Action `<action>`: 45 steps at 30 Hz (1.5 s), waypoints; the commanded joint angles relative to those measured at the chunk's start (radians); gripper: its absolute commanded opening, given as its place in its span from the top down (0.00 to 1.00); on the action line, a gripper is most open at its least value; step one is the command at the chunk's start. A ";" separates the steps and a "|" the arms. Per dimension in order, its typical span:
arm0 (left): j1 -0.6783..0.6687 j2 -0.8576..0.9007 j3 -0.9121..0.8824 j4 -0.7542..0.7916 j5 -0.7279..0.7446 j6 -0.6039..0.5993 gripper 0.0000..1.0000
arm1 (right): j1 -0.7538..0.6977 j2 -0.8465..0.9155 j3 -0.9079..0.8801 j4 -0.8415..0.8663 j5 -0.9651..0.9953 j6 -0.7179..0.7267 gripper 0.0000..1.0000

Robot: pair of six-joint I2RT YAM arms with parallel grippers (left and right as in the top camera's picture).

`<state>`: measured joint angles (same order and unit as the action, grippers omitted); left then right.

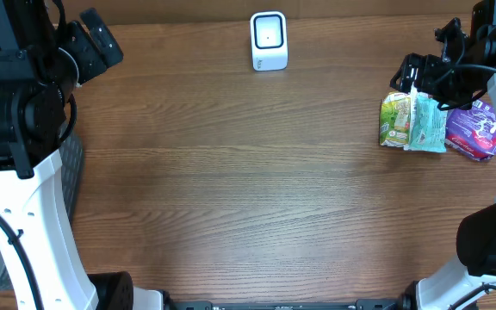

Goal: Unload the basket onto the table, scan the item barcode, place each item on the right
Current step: 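Lower wipes pack between tea pack and purple bag, open right gripper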

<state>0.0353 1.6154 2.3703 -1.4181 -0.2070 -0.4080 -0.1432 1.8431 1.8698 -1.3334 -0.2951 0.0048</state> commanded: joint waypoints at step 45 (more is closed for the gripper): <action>0.003 0.008 0.006 0.000 -0.010 0.020 0.00 | 0.002 -0.035 0.063 -0.118 0.071 0.051 0.00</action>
<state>0.0353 1.6154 2.3703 -1.4181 -0.2070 -0.4076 -0.1425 1.8427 1.9011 -1.4418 -0.2344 0.0387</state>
